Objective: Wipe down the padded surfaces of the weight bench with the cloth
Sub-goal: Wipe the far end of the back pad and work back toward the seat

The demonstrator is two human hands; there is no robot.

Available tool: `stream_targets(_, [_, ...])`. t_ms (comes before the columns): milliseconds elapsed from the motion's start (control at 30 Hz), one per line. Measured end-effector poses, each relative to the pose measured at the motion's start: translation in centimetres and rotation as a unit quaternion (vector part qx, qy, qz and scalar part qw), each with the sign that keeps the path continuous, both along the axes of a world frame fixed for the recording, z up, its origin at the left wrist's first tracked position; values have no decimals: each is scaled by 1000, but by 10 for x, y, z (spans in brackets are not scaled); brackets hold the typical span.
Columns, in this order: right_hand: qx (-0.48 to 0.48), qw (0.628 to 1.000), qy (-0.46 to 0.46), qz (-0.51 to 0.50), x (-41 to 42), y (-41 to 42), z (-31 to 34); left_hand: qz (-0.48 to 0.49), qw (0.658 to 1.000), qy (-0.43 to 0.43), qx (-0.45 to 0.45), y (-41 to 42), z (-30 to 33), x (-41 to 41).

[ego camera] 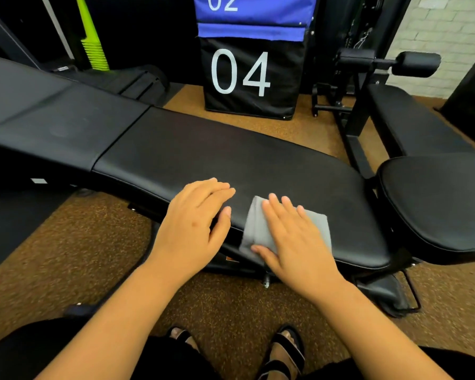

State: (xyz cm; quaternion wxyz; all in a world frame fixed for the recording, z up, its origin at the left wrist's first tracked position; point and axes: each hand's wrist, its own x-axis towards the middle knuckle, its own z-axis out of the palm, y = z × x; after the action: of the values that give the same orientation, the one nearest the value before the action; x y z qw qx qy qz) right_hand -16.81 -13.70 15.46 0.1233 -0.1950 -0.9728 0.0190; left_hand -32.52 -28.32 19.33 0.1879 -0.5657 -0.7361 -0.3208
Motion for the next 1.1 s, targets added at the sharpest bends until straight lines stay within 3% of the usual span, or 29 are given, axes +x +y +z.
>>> stream_targets(200, [-15,995,-3,103,-75,-33,29,24,991,-89,95,10,20,12])
stream_targets(333, [-48,992,27,109,-54,-22,25,-4,981,-142,133,16,20,18])
stream_targets(467, [-45,995,26,88,-8,4,8,-52,989,-120,68,18,9,27])
stream_targets(633, [-199,971,65,113,24,21,12,-119,989,-75,-51,32,-13,40])
stream_targets(800, [-130,986,77,65,77,38,-15,-95,978,86,-162,40,-31,45])
stream_targets(900, [-95,991,79,46,89,43,-24,-72,976,125,-163,52,-31,71])
stream_targets(1100, [-112,988,94,57,78,43,-26,-109,985,53,-125,63,-31,100])
